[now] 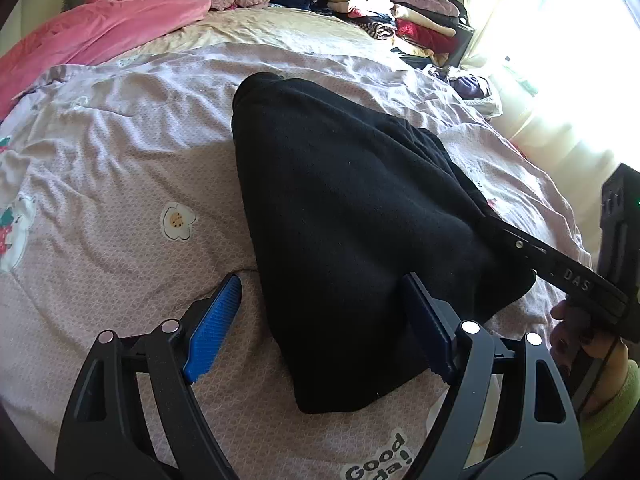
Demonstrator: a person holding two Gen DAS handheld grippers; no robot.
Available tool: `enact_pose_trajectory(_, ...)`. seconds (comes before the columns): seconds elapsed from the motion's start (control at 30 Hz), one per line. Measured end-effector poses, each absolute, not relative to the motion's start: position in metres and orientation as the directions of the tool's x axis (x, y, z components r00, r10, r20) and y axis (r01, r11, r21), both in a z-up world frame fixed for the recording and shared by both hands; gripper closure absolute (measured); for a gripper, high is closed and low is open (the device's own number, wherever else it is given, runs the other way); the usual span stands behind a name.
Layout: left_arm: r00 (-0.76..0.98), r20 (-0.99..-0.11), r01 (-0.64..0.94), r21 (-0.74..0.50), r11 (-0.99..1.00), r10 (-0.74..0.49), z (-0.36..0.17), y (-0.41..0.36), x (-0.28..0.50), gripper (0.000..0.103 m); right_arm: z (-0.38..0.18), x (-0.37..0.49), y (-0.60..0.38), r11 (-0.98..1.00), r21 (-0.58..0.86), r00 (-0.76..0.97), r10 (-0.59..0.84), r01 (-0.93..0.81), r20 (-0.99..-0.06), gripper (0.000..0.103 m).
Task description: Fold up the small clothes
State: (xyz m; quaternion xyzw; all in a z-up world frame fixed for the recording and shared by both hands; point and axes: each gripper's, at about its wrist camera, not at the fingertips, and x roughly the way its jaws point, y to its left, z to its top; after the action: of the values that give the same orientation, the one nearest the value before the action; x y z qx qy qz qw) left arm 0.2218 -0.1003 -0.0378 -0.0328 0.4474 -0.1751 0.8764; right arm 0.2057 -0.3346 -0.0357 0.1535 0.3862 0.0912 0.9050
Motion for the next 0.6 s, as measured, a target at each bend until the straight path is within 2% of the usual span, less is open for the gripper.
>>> enact_pose_trajectory(0.1, 0.541, -0.772, 0.276, -0.210, 0.938, -0.333, -0.035, -0.099, 0.219, 0.030, -0.029, 0.197, -0.332, 0.948, 0.314, 0.697, 0.254, -0.043, -0.670, 0.038)
enact_pose_trajectory(0.17, 0.544, -0.771, 0.275, -0.209, 0.938, -0.331, -0.032, -0.097, 0.217, 0.030, -0.022, 0.192, -0.332, 0.952, 0.302, 0.708, 0.241, -0.041, -0.664, 0.028)
enact_pose_trajectory(0.3, 0.557, -0.762, 0.277, -0.206, 0.939, -0.331, -0.025, -0.093, 0.209, 0.029, -0.006, 0.175, -0.332, 0.959, 0.278, 0.742, 0.224, -0.053, -0.632, 0.020)
enact_pose_trajectory(0.33, 0.562, -0.758, 0.279, -0.203, 0.939, -0.331, -0.023, -0.092, 0.206, 0.029, 0.000, 0.168, -0.331, 0.963, 0.263, 0.753, 0.211, -0.052, -0.623, 0.011)
enact_pose_trajectory(0.37, 0.568, -0.755, 0.282, -0.196, 0.939, -0.328, -0.020, -0.092, 0.203, 0.028, 0.004, 0.164, -0.330, 0.965, 0.256, 0.764, 0.203, -0.052, -0.613, 0.007)
enact_pose_trajectory(0.6, 0.613, -0.720, 0.295, -0.173, 0.940, -0.325, 0.002, -0.083, 0.177, 0.017, 0.036, 0.125, -0.324, 0.972, 0.224, 0.826, 0.184, -0.072, -0.532, 0.005)
